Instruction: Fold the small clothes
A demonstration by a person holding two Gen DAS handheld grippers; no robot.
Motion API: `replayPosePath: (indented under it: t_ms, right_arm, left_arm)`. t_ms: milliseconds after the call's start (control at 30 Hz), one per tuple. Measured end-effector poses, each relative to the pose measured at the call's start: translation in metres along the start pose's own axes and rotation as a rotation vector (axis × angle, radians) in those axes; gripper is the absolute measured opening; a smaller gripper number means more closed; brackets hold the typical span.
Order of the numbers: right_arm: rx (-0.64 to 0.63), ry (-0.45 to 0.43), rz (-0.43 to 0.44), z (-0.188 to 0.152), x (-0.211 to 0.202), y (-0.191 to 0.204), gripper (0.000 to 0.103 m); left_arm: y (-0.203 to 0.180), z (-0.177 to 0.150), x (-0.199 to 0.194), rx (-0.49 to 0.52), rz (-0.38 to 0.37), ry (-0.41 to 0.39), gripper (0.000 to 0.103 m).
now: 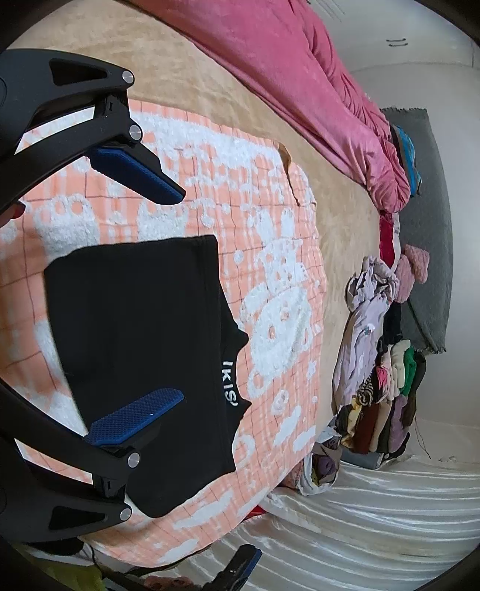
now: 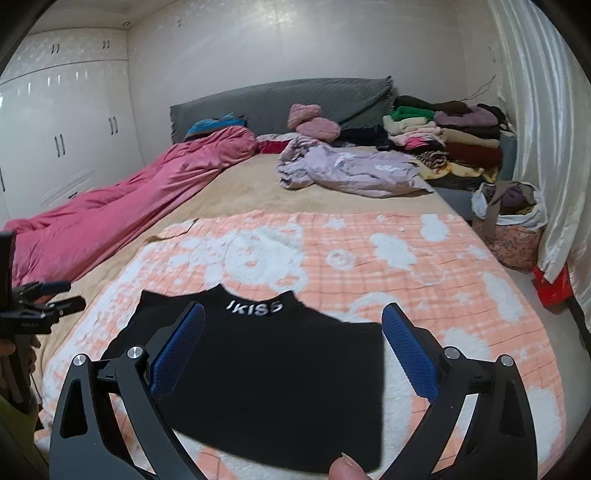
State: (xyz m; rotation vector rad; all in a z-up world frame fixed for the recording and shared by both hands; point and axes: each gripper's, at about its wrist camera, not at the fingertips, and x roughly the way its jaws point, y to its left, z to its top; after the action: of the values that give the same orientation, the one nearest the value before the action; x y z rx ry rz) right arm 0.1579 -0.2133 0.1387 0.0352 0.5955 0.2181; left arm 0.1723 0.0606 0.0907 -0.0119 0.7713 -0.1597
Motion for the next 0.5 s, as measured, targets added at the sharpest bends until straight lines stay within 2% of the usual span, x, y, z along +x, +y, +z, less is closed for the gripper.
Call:
replayPosePath:
  t_ms: [500]
  right_arm:
    - [-0.075, 0.072, 0.073, -0.027, 0.031, 0.047, 0.096]
  left_arm:
    - [0.022, -0.012, 0.011, -0.018, 0.035, 0.035, 0.093]
